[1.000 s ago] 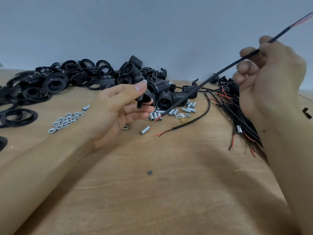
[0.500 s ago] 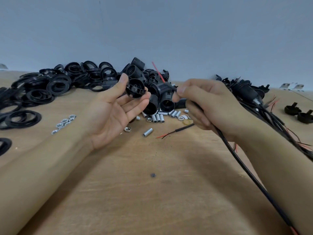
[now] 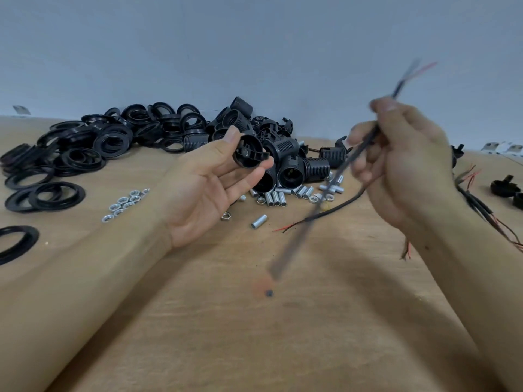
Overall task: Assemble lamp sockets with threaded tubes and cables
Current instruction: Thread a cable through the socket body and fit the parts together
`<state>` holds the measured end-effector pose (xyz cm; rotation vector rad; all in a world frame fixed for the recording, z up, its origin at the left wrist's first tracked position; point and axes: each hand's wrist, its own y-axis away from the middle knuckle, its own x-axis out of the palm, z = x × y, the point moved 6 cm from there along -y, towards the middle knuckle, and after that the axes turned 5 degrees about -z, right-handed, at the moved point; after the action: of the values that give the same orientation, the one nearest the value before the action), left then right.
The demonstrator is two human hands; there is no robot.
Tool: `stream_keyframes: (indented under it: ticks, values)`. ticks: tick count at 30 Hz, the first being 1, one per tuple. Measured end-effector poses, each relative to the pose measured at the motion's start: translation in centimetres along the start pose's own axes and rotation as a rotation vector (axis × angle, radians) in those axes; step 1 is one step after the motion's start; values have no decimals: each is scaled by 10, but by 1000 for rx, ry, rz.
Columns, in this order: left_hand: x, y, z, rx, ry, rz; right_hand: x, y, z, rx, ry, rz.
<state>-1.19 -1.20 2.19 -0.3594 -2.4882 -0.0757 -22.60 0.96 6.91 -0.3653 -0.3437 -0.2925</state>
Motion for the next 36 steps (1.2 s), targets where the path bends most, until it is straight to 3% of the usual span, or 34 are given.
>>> stream_keyframes:
  ticks: [5,12,21,26,29,33,36]
  values:
    - [0,-1,4,-39,5,37,-27,-5,12,-181,-67,-273]
    - [1,-3,7,-57,-31,67,-42,-5,19,-302,-22,-436]
    - [2,-1,7,-54,-37,35,-37,1,30,-427,61,-416]
    - [0,-2,4,20,-68,13,-24,10,40,-516,44,-284]
    - [-4,-3,-2,94,-10,-37,-19,11,36,-436,-16,-237]
    - [-10,-3,-12,175,99,-95,-20,6,16,-165,-120,-261]
    - [-12,-2,-12,176,84,-138,-12,3,-1,30,-183,-177]
